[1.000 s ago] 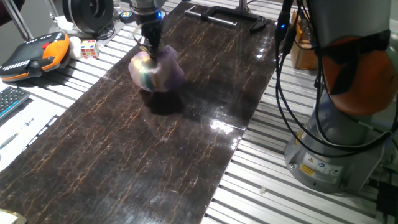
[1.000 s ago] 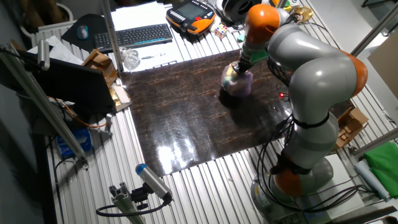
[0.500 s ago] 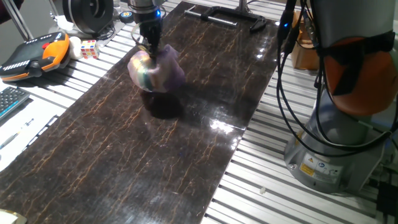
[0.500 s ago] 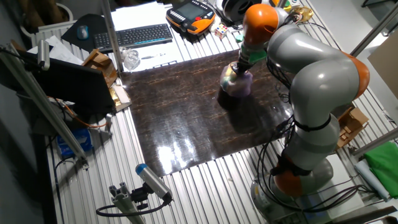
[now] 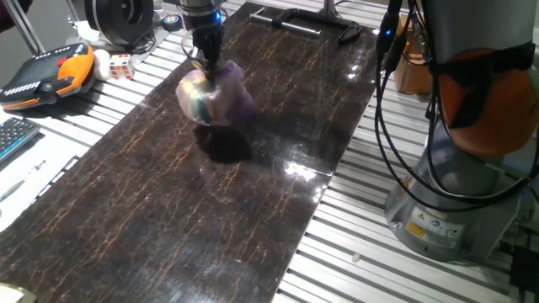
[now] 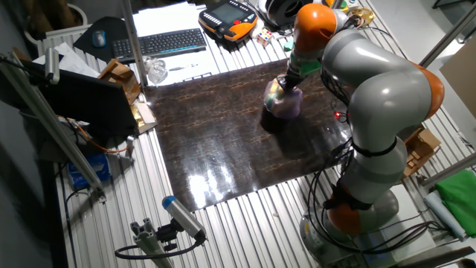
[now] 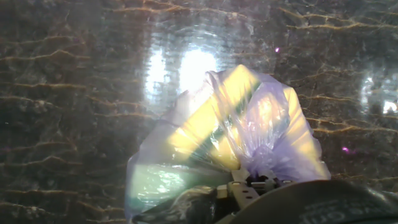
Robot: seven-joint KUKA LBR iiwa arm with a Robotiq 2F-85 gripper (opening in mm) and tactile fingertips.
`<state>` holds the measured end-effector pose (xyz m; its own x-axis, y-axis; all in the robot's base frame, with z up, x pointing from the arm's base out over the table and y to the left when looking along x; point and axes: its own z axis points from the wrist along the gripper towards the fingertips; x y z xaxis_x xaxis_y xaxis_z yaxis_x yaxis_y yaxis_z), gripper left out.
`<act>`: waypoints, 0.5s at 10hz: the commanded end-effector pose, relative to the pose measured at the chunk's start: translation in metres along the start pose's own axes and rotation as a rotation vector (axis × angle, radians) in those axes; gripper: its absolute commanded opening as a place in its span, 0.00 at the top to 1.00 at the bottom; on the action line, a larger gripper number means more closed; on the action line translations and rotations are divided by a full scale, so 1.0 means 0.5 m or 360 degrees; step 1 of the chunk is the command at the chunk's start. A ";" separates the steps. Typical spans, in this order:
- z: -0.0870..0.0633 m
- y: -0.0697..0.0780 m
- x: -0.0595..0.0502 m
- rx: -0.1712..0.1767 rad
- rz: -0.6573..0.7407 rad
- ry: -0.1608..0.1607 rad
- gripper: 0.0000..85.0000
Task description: Pick up a bag of things
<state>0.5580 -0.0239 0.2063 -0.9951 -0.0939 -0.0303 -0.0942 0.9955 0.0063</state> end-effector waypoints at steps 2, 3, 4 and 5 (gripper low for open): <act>0.000 0.002 0.001 -0.0011 0.0010 0.0009 0.99; 0.001 0.007 0.000 0.0006 0.0010 0.0015 0.99; 0.003 0.009 0.000 0.0018 0.0010 0.0016 0.99; 0.002 0.008 0.001 0.0013 0.0010 0.0021 0.99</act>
<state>0.5574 -0.0199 0.2053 -0.9960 -0.0877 -0.0177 -0.0877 0.9961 -0.0019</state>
